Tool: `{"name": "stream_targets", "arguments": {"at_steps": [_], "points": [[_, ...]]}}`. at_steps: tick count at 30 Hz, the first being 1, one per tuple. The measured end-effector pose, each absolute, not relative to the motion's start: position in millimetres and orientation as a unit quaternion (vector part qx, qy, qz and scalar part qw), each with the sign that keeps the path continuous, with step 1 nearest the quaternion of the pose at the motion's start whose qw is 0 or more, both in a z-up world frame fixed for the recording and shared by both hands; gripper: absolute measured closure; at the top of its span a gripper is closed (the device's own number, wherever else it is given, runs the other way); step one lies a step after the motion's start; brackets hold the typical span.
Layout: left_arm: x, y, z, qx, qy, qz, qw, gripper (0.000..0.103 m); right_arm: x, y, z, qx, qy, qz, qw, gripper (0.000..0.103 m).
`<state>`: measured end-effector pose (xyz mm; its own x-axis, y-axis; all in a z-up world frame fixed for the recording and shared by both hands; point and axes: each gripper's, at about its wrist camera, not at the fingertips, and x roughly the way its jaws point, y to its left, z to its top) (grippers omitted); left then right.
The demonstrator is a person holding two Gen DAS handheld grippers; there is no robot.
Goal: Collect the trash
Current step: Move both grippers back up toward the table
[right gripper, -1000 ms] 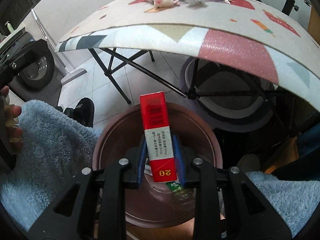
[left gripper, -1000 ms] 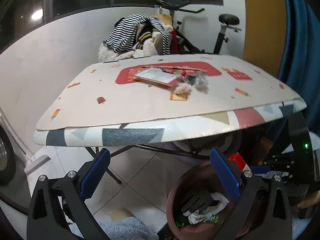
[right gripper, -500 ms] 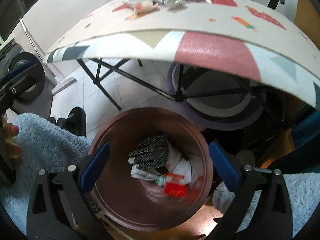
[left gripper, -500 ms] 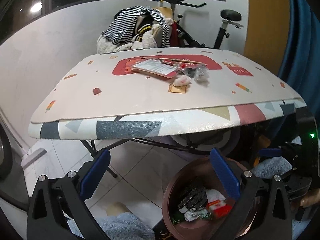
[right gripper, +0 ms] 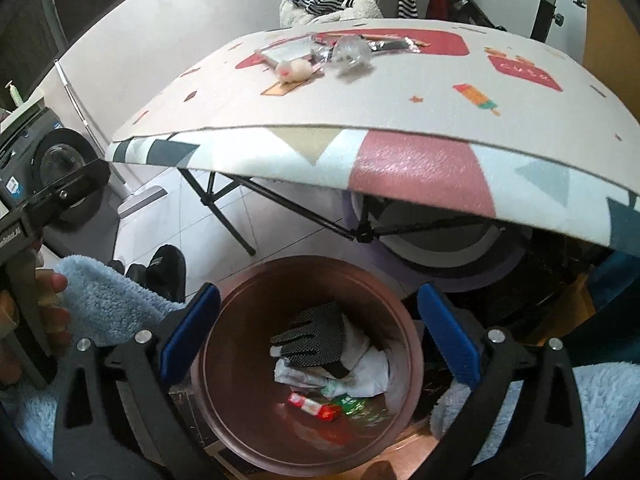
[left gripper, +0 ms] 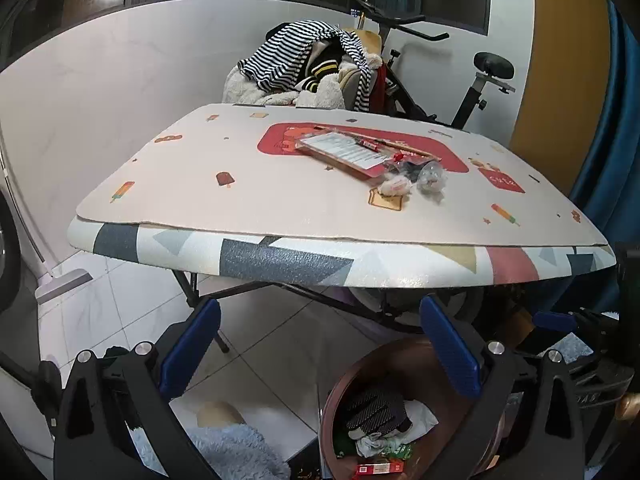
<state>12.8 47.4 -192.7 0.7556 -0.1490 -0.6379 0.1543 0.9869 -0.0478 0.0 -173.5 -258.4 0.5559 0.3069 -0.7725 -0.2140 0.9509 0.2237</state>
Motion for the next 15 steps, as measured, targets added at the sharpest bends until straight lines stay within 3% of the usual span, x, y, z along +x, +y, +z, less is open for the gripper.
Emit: {"name": "stream_targets", "arguments": {"at_steps": [15], "points": [[21.1, 57.4, -176.7, -0.049, 0.275, -0.050, 0.959, 0.006, 78.2, -202.0, -199.6, 0.039, 0.394, 0.099, 0.913, 0.006]]}}
